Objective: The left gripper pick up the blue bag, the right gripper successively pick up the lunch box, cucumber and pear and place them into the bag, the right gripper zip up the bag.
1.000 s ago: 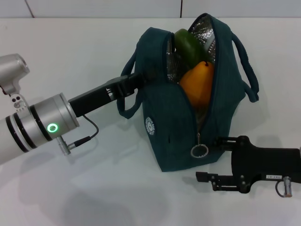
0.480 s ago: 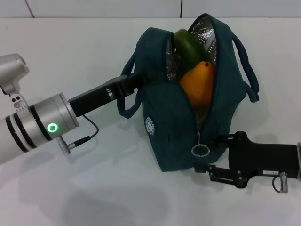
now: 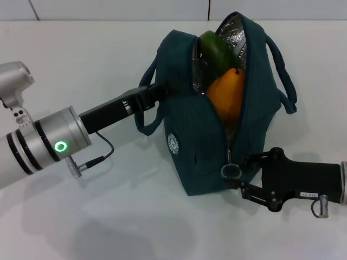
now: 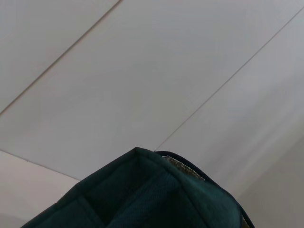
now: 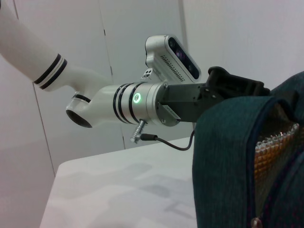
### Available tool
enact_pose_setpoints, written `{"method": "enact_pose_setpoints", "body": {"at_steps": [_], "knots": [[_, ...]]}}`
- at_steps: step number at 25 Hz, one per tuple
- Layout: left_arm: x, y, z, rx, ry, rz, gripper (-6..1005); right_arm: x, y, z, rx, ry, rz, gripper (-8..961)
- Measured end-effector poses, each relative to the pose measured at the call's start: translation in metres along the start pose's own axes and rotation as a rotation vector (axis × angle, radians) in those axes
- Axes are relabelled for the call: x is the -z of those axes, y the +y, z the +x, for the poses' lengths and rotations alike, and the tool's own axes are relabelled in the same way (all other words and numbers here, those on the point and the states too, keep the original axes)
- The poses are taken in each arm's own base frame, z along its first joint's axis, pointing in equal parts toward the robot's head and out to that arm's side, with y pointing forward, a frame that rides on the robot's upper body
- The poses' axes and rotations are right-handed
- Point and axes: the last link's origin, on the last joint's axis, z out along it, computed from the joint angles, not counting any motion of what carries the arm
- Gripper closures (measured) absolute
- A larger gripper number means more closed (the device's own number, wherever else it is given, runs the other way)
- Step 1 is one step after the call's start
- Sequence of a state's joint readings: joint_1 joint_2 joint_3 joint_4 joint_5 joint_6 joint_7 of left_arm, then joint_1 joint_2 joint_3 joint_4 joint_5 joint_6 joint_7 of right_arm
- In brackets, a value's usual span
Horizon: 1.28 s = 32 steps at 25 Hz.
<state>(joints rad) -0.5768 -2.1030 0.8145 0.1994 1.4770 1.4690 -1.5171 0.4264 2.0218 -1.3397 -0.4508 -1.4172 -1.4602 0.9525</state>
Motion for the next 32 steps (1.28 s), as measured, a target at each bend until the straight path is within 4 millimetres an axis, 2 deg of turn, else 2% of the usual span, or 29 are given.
{"method": "enact_pose_setpoints", "body": {"at_steps": [4,9,15,25,32], "knots": [[0.0,0.0001,0.0,0.0,0.0,0.0,897,-0.0002,-0.0001,0.0001,0.0,0.001,0.001,596],[0.0001,0.0001,-0.0001,0.001,0.0,-0.001,894,-0.0013,-0.0041,0.0009,-0.01,0.003,0.032,725],[0.0014,-0.0001,-0.0012,0.003,0.0,0.001,891,-0.0015,-0.0036,0.0015,-0.016,0.003,0.032,932],[0.0005,0.0066,-0.0062,-0.044,-0.065,-0.049,886,0.0002,0.0016,-0.0009,-0.018,-0.027,0.011,939],[0.0004,0.0068,-0.0017,-0.104,-0.036,-0.051,752,0.003,0.0021,-0.0017,-0.017,-0.037,0.013,938]]}}
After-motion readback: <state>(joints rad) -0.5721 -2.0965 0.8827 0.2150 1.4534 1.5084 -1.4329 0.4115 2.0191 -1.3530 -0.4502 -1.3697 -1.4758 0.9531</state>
